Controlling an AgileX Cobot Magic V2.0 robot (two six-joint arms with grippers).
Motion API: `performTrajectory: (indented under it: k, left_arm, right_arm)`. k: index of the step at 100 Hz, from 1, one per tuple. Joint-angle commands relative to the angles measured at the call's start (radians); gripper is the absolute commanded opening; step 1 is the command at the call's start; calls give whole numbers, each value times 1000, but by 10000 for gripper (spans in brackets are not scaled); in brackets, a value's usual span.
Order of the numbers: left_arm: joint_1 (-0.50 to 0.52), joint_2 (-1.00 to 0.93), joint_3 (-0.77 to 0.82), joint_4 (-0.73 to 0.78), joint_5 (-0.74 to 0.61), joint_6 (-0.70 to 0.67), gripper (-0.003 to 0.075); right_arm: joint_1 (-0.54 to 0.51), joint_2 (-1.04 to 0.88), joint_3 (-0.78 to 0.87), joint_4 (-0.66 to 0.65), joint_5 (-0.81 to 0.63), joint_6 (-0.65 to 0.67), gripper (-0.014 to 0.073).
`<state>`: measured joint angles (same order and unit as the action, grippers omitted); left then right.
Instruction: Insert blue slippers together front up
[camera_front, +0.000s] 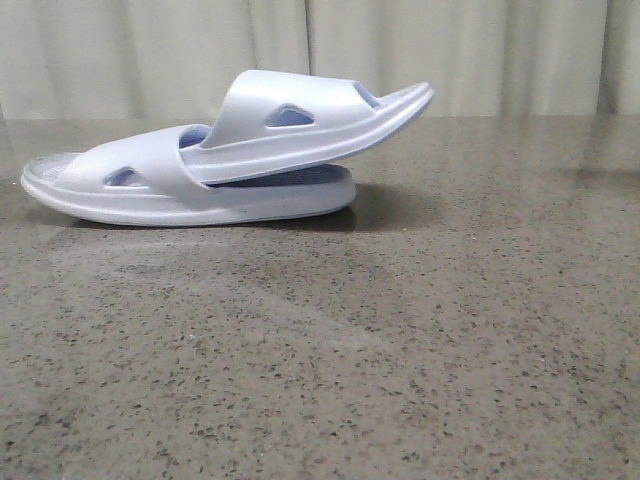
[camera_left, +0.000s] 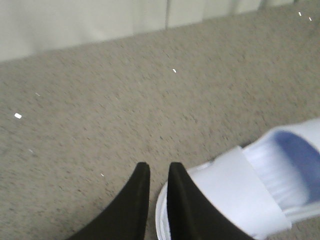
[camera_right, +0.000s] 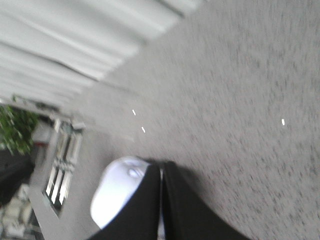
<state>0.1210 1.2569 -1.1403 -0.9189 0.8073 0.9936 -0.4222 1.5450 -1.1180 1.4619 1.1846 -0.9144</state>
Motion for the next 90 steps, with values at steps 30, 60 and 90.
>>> performTrajectory:
  k: [30,60,90]
  left_arm:
    - [-2,-273,-34,141,-279,-155,15]
    - [-163,-488,58,529,-281,-386,15]
    - [-183,-713,423,422,-493,-414,15]
  right_arm:
    - [0,-214,-4,185,45,-40,-88]
    - [318,-431,8,-360,-171,-28,-85]
    - [360,-821,299,-411,-606,28,-85]
